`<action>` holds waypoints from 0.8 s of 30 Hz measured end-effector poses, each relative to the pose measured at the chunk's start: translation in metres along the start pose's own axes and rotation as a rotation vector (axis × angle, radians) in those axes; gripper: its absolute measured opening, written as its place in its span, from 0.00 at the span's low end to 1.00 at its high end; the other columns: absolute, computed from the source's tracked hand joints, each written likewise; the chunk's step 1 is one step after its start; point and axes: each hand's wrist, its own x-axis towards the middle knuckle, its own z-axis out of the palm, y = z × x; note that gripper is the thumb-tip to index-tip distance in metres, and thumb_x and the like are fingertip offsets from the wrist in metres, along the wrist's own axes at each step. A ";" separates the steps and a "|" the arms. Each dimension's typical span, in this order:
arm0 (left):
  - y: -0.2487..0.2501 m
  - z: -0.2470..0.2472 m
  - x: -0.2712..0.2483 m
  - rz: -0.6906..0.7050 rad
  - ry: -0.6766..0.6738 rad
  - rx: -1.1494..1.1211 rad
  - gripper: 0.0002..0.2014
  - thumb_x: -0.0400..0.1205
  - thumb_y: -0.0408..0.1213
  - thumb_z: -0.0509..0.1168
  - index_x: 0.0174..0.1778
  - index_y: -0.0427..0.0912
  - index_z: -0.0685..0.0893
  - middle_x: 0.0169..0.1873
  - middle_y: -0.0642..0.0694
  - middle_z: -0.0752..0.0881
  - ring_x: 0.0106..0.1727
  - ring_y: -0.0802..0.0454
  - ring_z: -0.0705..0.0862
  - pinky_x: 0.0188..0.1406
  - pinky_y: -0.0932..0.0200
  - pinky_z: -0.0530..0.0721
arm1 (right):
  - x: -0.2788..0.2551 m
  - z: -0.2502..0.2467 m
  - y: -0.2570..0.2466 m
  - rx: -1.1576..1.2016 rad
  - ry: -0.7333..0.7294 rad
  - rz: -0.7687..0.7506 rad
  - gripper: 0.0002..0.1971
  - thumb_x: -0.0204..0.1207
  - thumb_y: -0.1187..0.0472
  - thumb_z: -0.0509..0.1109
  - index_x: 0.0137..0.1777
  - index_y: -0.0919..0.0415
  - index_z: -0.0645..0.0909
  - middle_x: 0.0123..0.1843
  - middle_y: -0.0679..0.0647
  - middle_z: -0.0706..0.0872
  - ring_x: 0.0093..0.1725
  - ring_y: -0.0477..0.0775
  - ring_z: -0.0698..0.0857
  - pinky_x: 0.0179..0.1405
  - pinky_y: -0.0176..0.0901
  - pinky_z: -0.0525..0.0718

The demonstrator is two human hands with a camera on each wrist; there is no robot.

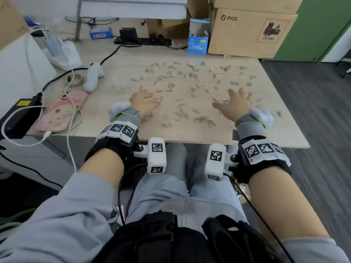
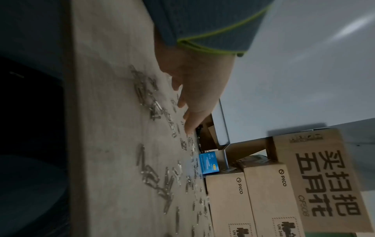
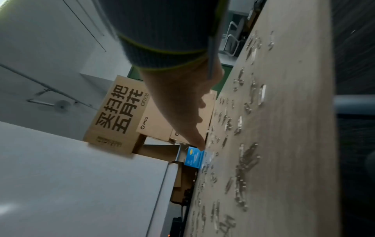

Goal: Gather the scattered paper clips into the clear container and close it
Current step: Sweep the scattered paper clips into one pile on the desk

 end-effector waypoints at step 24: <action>0.012 -0.002 -0.020 0.145 -0.115 0.175 0.40 0.62 0.47 0.80 0.70 0.45 0.74 0.63 0.44 0.79 0.65 0.44 0.76 0.67 0.52 0.75 | -0.025 0.011 0.021 0.042 0.109 0.134 0.38 0.61 0.38 0.76 0.67 0.63 0.76 0.72 0.63 0.70 0.69 0.64 0.68 0.67 0.53 0.69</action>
